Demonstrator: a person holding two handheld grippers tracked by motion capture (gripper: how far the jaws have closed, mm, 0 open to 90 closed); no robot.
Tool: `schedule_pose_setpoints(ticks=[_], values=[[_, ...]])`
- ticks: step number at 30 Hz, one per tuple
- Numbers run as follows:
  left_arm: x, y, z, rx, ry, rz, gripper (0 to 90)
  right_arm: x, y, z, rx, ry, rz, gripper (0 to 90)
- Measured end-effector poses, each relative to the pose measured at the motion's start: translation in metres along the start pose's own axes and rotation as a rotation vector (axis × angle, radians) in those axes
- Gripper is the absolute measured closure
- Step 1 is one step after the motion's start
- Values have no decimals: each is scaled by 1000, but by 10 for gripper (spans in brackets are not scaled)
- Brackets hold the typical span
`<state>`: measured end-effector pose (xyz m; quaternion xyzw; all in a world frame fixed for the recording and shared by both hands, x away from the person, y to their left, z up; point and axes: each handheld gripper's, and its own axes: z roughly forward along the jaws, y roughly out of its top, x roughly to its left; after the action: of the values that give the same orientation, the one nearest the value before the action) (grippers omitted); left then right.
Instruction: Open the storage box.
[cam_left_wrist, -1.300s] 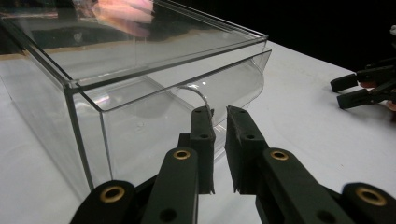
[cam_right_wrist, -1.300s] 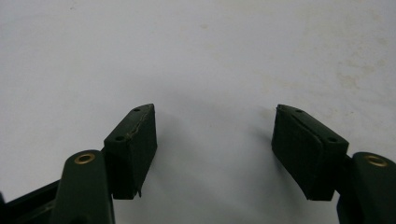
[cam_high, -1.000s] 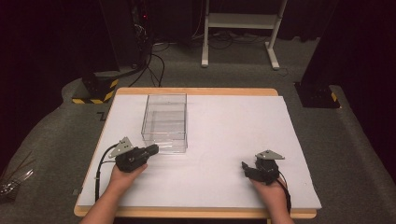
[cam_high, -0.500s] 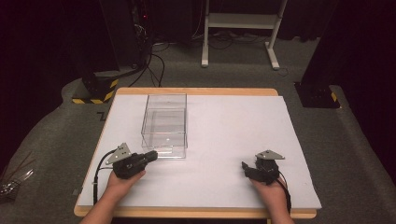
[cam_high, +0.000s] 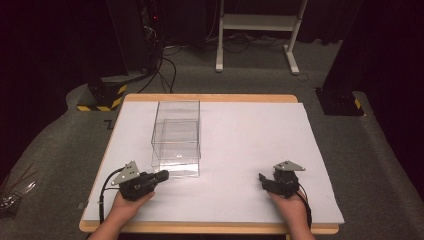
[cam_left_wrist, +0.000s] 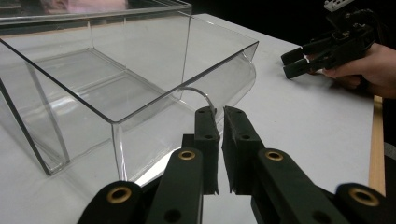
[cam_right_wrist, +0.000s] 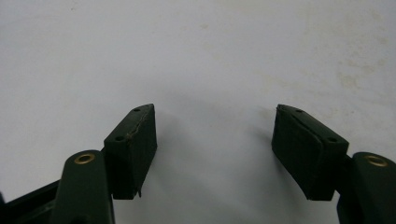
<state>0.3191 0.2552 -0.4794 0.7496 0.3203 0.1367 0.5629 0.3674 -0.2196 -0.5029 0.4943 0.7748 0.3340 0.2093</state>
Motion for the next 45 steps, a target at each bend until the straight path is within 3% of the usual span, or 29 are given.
schedule_pose_setpoints(ticks=[22,45], values=[[-20,-12,-21,29,-66,0,852,0,0,0,0,-1,-1,310],[-25,-17,-31,23,-90,17,842,0,0,0,-1,-3,-4,311]])
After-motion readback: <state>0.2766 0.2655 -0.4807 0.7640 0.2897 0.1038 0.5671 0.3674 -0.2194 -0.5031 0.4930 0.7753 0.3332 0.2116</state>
